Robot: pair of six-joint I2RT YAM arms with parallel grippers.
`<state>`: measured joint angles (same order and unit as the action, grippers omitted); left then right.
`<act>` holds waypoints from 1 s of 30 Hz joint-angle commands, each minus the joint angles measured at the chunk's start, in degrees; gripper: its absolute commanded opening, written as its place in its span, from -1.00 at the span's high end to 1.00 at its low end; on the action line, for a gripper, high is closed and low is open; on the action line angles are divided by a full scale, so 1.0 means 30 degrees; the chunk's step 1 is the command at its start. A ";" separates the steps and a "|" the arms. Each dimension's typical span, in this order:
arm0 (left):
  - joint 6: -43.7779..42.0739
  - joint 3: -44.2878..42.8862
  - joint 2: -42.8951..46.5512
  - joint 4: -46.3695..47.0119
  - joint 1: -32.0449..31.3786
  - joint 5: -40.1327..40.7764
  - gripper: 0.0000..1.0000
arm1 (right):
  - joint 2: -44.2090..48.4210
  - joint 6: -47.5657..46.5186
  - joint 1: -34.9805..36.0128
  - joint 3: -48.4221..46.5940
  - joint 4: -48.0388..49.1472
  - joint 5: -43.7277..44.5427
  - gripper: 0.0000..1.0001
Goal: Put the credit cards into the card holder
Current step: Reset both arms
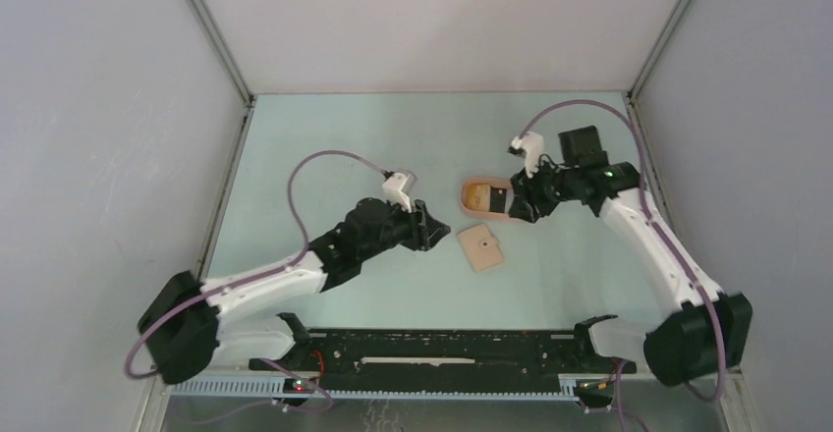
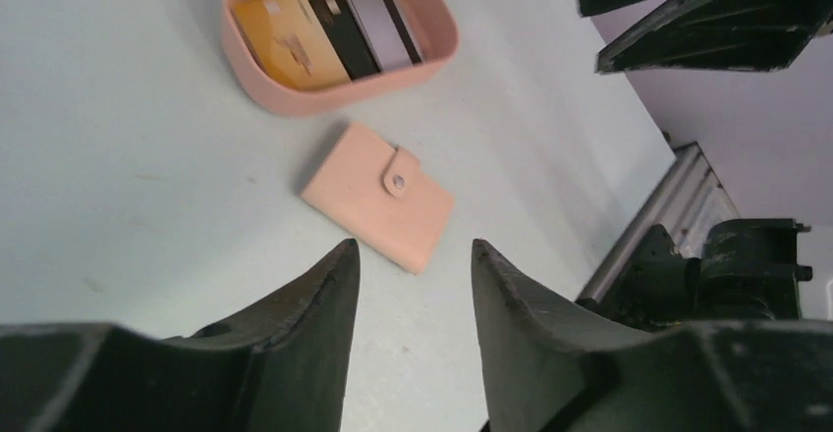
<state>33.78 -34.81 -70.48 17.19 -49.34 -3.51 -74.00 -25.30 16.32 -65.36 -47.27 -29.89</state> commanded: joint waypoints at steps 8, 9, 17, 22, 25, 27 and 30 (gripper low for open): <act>-0.4323 -0.0728 0.8935 -0.6765 0.0607 0.4224 -0.67 | 0.6994 -0.0216 -0.5251 0.0223 0.1739 -0.2324 -0.29; -0.4317 -0.0768 0.9493 -0.6984 0.0749 0.4177 -0.75 | 0.7090 0.0042 -0.5712 0.0023 0.1625 -0.2479 -0.35; -0.3897 -0.2068 1.3111 -0.9616 0.2775 0.3665 -1.00 | 0.7298 0.2803 -0.7700 -0.2401 0.1062 -0.6348 -0.93; -0.3966 -0.3544 1.3498 -1.1151 0.4925 0.1608 -1.00 | 0.7125 0.5165 -0.7987 -0.4085 0.1303 -0.6993 -0.99; -0.3731 -0.4288 1.3056 -1.1823 0.6336 -0.0381 -1.00 | 0.7082 0.6311 -0.8057 -0.4515 0.1517 -0.6880 -0.99; -0.3462 -0.4615 1.2790 -1.1922 0.7291 -0.1814 -1.00 | 0.7080 0.6344 -0.8179 -0.4720 0.1302 -0.7323 -0.98; -0.3380 -0.5288 1.2159 -1.2502 0.8617 -0.3509 -1.00 | 0.7034 0.6785 -0.8405 -0.4727 0.1490 -0.7598 -0.96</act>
<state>23.14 -46.52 -31.51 -16.73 -27.49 -4.40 -52.66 -9.45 -7.90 -78.08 -43.72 -50.24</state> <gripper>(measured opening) 0.996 0.981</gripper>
